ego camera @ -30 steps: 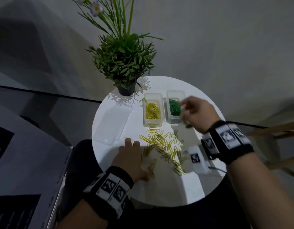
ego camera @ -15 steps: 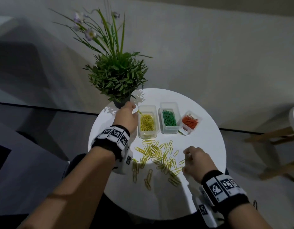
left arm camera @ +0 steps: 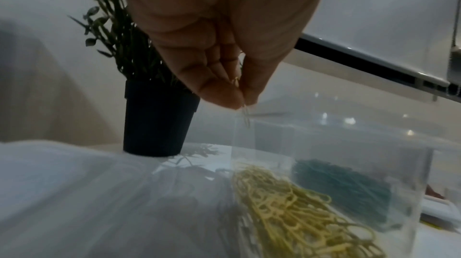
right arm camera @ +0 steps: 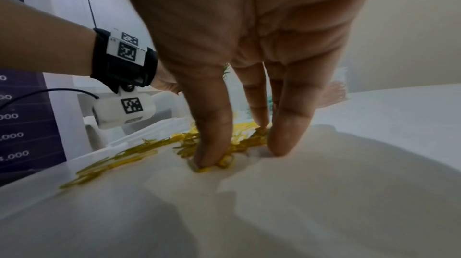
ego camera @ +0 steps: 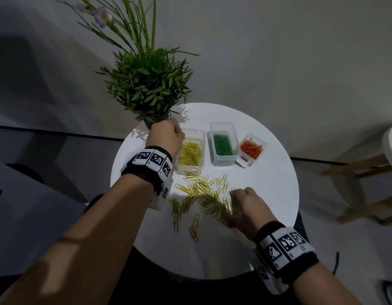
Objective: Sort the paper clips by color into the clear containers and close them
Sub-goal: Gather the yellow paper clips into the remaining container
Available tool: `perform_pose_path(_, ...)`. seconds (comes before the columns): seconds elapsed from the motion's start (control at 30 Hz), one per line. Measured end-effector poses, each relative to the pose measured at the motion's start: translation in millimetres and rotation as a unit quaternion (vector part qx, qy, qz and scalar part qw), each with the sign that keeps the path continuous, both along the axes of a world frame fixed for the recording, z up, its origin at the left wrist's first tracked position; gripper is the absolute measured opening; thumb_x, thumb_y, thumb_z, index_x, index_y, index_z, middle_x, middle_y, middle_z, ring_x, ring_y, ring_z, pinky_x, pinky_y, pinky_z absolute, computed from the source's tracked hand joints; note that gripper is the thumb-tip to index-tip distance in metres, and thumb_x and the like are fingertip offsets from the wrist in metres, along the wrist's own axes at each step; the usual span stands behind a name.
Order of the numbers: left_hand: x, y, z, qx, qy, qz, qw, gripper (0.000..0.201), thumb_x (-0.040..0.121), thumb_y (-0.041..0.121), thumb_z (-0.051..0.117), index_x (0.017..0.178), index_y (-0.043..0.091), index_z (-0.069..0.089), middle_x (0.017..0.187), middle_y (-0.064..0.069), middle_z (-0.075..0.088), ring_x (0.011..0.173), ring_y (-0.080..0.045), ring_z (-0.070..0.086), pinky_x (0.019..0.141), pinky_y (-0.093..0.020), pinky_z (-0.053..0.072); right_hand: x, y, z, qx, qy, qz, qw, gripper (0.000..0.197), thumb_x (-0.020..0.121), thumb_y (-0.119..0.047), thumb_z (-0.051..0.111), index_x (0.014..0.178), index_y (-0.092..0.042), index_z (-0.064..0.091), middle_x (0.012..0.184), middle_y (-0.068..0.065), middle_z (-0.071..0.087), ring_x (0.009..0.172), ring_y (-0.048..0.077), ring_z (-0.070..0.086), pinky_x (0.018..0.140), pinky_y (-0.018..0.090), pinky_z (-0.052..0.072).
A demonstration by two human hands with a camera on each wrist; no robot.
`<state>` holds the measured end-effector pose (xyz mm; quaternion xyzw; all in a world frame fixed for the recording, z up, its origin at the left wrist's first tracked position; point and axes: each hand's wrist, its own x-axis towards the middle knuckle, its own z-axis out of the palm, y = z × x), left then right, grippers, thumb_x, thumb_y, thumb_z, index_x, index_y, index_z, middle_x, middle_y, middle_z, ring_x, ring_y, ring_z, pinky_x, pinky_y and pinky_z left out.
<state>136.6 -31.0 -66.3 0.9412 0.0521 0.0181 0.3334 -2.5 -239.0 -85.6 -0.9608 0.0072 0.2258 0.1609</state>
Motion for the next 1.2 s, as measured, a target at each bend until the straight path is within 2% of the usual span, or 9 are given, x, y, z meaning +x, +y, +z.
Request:
perform_pose_path(0.2, -15.9, -8.6, 23.2, -0.004, -0.02, -0.067, 0.998, 0.018, 0.084, 0.039, 0.066, 0.084, 0.021, 0.065, 0.082, 0.003, 0.061, 0.078, -0.016, 0.057, 0.072, -0.025, 0.044, 33.4, 20.5, -2.4, 0.021, -0.035, 0.024, 0.999, 0.044, 0.082, -0.021, 0.07, 0.123, -0.013, 0.056, 0.118, 0.01, 0.052, 0.109, 0.029, 0.054, 0.088, 0.029, 0.042)
perform_pose_path(0.3, -40.4, 4.3, 22.7, 0.042, -0.047, -0.082, 0.995, 0.012, 0.087, 0.031, 0.06, 0.08, 0.022, 0.059, 0.086, 0.002, 0.057, 0.078, -0.019, 0.056, 0.067, -0.027, 0.041, 43.4, 20.6, -4.3, 0.033, -0.073, 0.035, 0.996, 0.045, 0.087, -0.017, 0.061, 0.13, -0.017, 0.052, 0.127, 0.007, 0.05, 0.116, 0.027, 0.049, 0.094, 0.032, 0.044)
perform_pose_path(0.43, -66.2, 17.4, 5.7, 0.099, 0.017, -0.144, 0.985, 0.017, 0.09, 0.032, 0.06, 0.104, 0.026, 0.065, 0.109, 0.002, 0.052, 0.085, -0.021, 0.059, 0.073, -0.028, 0.042, 46.2, 22.9, -13.3, -0.013, -0.084, 0.104, 0.991, 0.051, 0.091, -0.008, 0.048, 0.14, -0.021, 0.043, 0.139, 0.003, 0.044, 0.122, 0.027, 0.041, 0.094, 0.035, 0.044)
perform_pose_path(0.67, -54.6, 3.0, 8.3, 0.082, 0.019, -0.15, 0.985, 0.01, 0.089, 0.029, 0.062, 0.092, 0.022, 0.068, 0.099, -0.001, 0.055, 0.083, -0.022, 0.058, 0.077, -0.034, 0.049, 45.5, 36.2, -11.2, 0.007, -0.072, 0.156, 0.985, 0.045, 0.091, -0.008, 0.047, 0.134, -0.023, 0.049, 0.125, 0.008, 0.049, 0.116, 0.029, 0.044, 0.089, 0.033, 0.042)
perform_pose_path(0.83, -70.1, 25.0, 0.4, 0.113, 0.057, -0.097, 0.987, 0.011, 0.088, 0.021, 0.057, 0.097, 0.016, 0.061, 0.1, -0.005, 0.058, 0.091, -0.026, 0.058, 0.08, -0.037, 0.049, 58.4, 51.9, -4.7, -0.032, -0.021, 0.243, 0.969, 0.067, 0.089, -0.005, 0.05, 0.149, -0.021, 0.025, 0.154, 0.005, 0.025, 0.131, 0.031, 0.03, 0.105, 0.041, 0.037)
perform_pose_path(0.9, -86.1, 32.5, -7.6, 0.128, 0.127, -0.114, 0.977, 0.018, 0.089, 0.02, 0.053, 0.103, 0.013, 0.063, 0.105, -0.008, 0.056, 0.097, -0.028, 0.056, 0.084, -0.035, 0.047, 56.8, 54.9, -4.1, -0.054, -0.025, 0.267, 0.962, 0.067, 0.09, -0.004, 0.046, 0.15, -0.02, 0.022, 0.153, 0.006, 0.023, 0.131, 0.032, 0.029, 0.105, 0.043, 0.038)
perform_pose_path(1.0, -113.8, 31.7, -27.0, 0.154, 0.164, -0.161, 0.961, 0.047, 0.083, 0.042, 0.039, 0.108, 0.01, 0.063, 0.107, -0.011, 0.055, 0.099, -0.033, 0.056, 0.083, -0.04, 0.049, 50.5, 47.9, -2.5, -0.038, -0.035, 0.287, 0.957, 0.059, 0.091, -0.009, 0.049, 0.146, -0.022, 0.032, 0.144, 0.008, 0.035, 0.124, 0.031, 0.036, 0.101, 0.04, 0.04)
perform_pose_path(1.1, -132.9, 24.1, -35.0, 0.169, 0.178, -0.147, 0.958, 0.036, 0.09, 0.038, 0.045, 0.114, 0.014, 0.058, 0.114, -0.007, 0.051, 0.105, -0.03, 0.052, 0.085, -0.04, 0.049, 40.7, 27.6, 0.1, 0.004, -0.049, 0.27, 0.962, 0.057, 0.089, -0.008, 0.052, 0.142, -0.025, 0.041, 0.142, 0.003, 0.039, 0.125, 0.028, 0.038, 0.103, 0.035, 0.037)
perform_pose_path(1.2, -147.2, 19.3, -27.7, 0.151, 0.217, -0.167, 0.95, 0.055, 0.085, 0.056, 0.05, 0.127, 0.02, 0.048, 0.124, 0.001, 0.042, 0.12, -0.022, 0.043, 0.093, -0.036, 0.045, 35.0, 0.6, -0.1, 0.056, -0.061, 0.163, 0.983, 0.064, 0.086, -0.009, 0.06, 0.145, -0.025, 0.037, 0.146, 0.0, 0.037, 0.13, 0.024, 0.037, 0.107, 0.029, 0.032)
